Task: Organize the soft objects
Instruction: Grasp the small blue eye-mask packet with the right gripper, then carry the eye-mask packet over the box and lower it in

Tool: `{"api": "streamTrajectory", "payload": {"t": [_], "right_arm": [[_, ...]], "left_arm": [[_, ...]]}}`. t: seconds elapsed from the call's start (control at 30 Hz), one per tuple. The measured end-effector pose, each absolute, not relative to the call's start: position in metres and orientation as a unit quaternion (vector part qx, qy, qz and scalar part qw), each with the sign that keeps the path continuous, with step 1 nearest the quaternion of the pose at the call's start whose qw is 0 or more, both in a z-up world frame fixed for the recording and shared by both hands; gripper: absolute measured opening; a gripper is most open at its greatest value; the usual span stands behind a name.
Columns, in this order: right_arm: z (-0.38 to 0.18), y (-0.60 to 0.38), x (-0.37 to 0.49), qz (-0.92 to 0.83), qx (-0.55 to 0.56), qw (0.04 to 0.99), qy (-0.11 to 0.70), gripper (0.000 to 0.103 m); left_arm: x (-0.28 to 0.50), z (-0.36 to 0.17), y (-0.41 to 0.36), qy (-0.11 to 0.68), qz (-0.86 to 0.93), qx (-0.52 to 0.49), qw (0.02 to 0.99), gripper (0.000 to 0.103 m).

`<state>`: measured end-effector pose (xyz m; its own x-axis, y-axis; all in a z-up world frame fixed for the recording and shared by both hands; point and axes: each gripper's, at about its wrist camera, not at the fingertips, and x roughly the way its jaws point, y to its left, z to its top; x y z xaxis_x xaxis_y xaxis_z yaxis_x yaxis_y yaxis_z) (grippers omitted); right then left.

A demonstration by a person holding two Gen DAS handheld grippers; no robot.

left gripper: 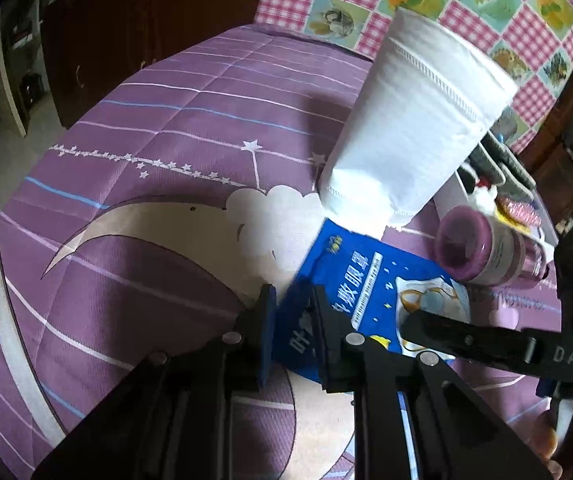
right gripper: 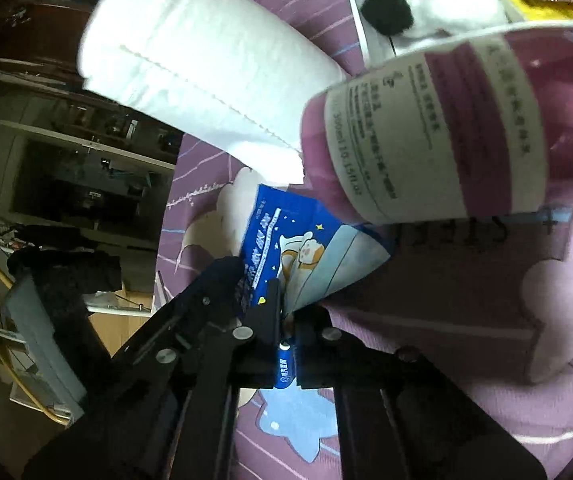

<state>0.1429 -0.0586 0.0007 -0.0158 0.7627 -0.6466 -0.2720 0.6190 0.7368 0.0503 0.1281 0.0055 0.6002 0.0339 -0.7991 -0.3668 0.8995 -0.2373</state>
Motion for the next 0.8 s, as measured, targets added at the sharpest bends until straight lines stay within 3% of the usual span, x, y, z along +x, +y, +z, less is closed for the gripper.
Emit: {"api": "streamTrajectory", "payload": {"t": [0.13, 0.23, 0.27, 0.37, 0.6, 0.8], "right_arm": [[0.024, -0.077, 0.136, 0.404, 0.201, 0.685, 0.572, 0.005], [0.041, -0.091, 0.132, 0.418, 0.193, 0.700, 0.546, 0.004], [0.046, -0.099, 0.132, 0.419, 0.195, 0.706, 0.537, 0.004], [0.055, -0.123, 0.131, 0.427, 0.212, 0.707, 0.522, 0.004], [0.070, -0.168, 0.125, 0.450, 0.240, 0.705, 0.492, 0.004], [0.083, -0.214, 0.128, 0.441, 0.262, 0.734, 0.446, 0.004]], "left_arm": [[0.041, 0.019, 0.130, 0.391, 0.111, -0.203, 0.891, 0.023], [0.034, 0.030, 0.125, 0.362, 0.114, -0.194, 0.905, 0.049], [0.032, 0.033, 0.122, 0.355, 0.113, -0.188, 0.909, 0.053], [0.025, 0.044, 0.107, 0.328, 0.107, -0.162, 0.924, 0.054], [0.015, 0.059, 0.055, 0.293, 0.007, -0.121, 0.949, 0.078], [0.014, 0.067, 0.022, 0.271, -0.028, -0.111, 0.956, 0.081]]}}
